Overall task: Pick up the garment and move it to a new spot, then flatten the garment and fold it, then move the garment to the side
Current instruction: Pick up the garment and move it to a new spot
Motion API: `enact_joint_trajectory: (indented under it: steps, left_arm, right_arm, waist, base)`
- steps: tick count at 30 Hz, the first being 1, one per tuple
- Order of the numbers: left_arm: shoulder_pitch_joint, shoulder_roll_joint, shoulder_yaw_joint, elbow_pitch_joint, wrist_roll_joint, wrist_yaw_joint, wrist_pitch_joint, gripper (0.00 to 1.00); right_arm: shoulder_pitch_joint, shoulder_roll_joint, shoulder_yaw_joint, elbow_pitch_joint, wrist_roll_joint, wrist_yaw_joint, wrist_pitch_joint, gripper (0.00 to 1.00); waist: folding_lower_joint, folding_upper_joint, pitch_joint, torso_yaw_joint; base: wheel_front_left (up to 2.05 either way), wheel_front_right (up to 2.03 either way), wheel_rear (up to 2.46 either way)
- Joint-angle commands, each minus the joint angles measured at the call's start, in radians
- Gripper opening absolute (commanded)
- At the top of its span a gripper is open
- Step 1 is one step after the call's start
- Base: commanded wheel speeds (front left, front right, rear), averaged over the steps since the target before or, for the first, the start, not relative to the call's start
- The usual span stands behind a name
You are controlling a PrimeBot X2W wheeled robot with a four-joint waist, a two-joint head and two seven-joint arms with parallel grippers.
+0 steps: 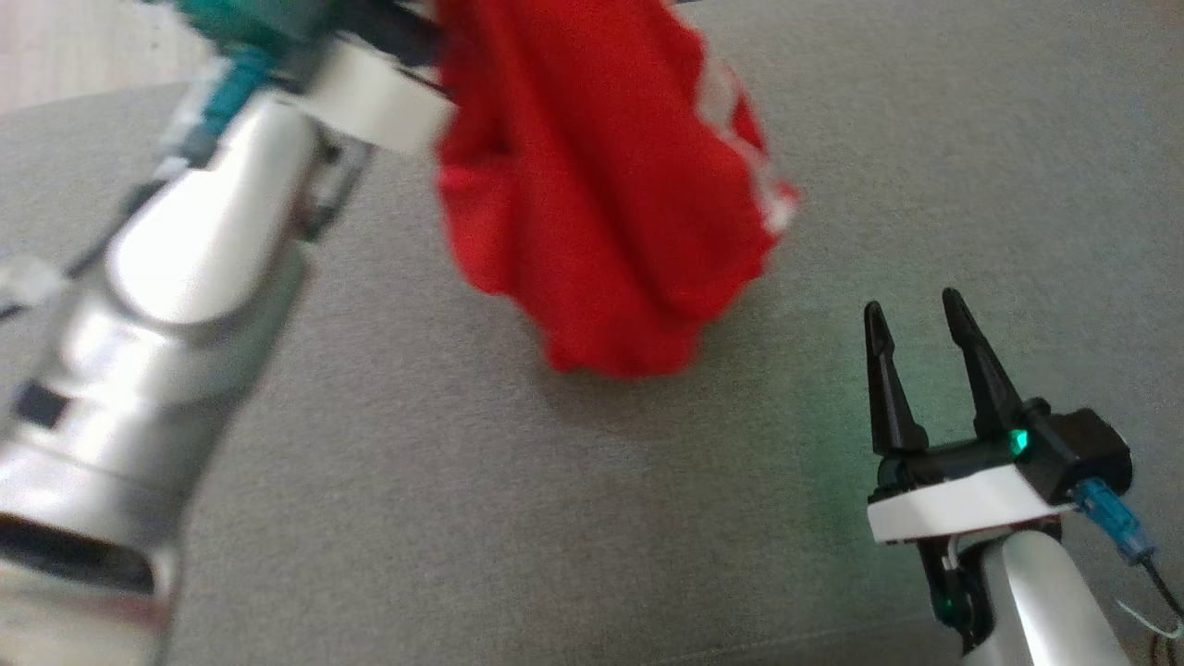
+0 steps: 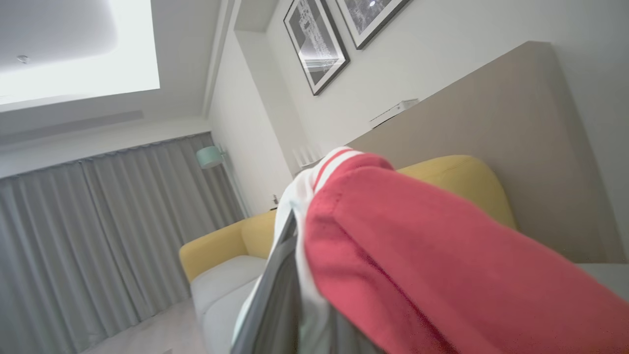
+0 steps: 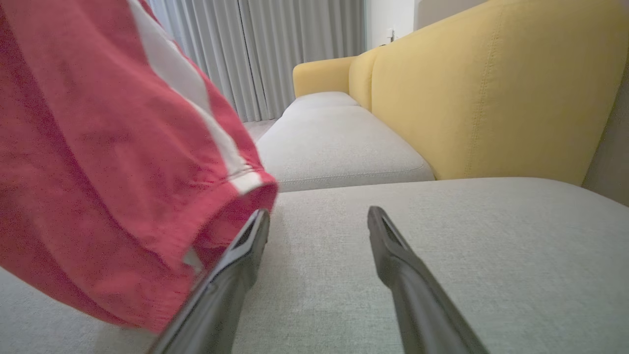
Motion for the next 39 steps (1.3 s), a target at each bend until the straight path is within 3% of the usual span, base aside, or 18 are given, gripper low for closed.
enact_joint_trajectory:
  steps: [1, 10, 22, 26, 31, 39]
  left_arm:
    - [-0.057, 0.056, 0.046, -0.027, 0.002, -0.002, -0.005, 0.00]
    - [-0.054, 0.262, 0.170, -0.053, -0.029, 0.005, -0.004, 0.00]
    - [0.002, 0.403, 0.228, -0.068, -0.051, 0.017, 0.018, 0.00]
    - [0.072, 0.384, 0.204, -0.111, -0.069, 0.008, 0.021, 0.00]
    - [0.080, 0.310, 0.136, -0.220, -0.068, -0.012, 0.040, 0.00]
    - [-0.014, 0.185, 0.035, -0.242, -0.019, -0.015, 0.076, 0.00]
  right_arm:
    - [-0.010, -0.003, 0.021, -0.030, -0.009, 0.008, -0.006, 1.00]
    - [0.016, -0.005, 0.009, -0.025, -0.034, 0.008, -0.006, 1.00]
    - [0.047, -0.006, 0.016, -0.016, -0.039, 0.008, -0.006, 1.00]
    - [0.067, -0.007, 0.011, -0.018, -0.038, 0.008, -0.006, 1.00]
    - [0.067, -0.006, 0.010, -0.019, -0.039, 0.008, -0.006, 1.00]
    - [0.019, -0.004, 0.036, -0.026, -0.021, 0.008, -0.006, 1.00]
  waist:
    - [0.0001, 0.0000, -0.012, 0.019]
    - [0.0001, 0.0000, -0.055, 0.130]
    - [0.0001, 0.0000, -0.109, 0.213]
    - [0.0001, 0.0000, -0.119, 0.227]
    - [0.0001, 0.0000, -0.118, 0.215]
    - [0.0001, 0.0000, -0.071, 0.103]
  base:
    - [0.00, 0.00, 0.00]
    - [0.00, 0.00, 0.00]
    - [0.00, 0.00, 0.00]
    - [0.00, 0.00, 0.00]
    - [0.00, 0.00, 0.00]
    - [0.00, 0.00, 0.00]
